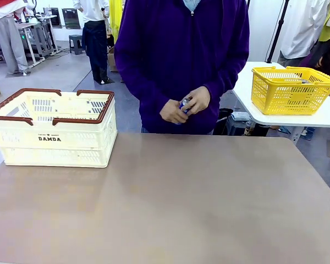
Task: Place the drinks into the Shopping basket.
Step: Pick up one drink and place it into the Shopping basket.
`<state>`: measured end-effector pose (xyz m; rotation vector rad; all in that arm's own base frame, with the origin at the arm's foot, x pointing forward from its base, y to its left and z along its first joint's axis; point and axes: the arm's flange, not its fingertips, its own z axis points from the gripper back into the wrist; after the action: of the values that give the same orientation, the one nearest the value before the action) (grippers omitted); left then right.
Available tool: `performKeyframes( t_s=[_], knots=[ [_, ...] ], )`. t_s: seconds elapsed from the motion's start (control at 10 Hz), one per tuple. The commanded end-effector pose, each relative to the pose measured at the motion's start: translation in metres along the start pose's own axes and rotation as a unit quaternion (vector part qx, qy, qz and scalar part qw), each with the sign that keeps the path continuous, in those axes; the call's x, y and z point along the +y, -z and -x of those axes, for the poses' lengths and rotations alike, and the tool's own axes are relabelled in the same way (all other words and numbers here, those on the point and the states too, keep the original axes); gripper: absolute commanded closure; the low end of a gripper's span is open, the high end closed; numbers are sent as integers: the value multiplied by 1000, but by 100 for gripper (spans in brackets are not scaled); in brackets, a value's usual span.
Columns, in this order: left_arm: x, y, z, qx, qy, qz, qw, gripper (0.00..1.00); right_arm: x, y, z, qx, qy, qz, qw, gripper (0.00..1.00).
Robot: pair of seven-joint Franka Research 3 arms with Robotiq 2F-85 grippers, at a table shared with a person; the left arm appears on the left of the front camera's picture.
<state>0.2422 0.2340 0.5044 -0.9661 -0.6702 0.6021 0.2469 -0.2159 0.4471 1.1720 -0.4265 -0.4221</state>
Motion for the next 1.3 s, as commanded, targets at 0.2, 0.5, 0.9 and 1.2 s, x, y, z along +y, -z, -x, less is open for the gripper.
performKeyframes(
  t_s=[0.2,0.5,0.9,1.2],
  knots=[
    [1,-1,0,2,6,-1,1000,0,5,-3,-2,-2,0,-6,1000,0],
    [1,-1,0,2,6,-1,1000,0,5,-3,-2,-2,0,-6,1000,0],
    [1,-1,0,2,6,-1,1000,0,5,-3,-2,-2,0,-6,1000,0],
    [1,-1,0,2,6,-1,1000,0,5,-3,-2,-2,0,-6,1000,0]
  ],
)
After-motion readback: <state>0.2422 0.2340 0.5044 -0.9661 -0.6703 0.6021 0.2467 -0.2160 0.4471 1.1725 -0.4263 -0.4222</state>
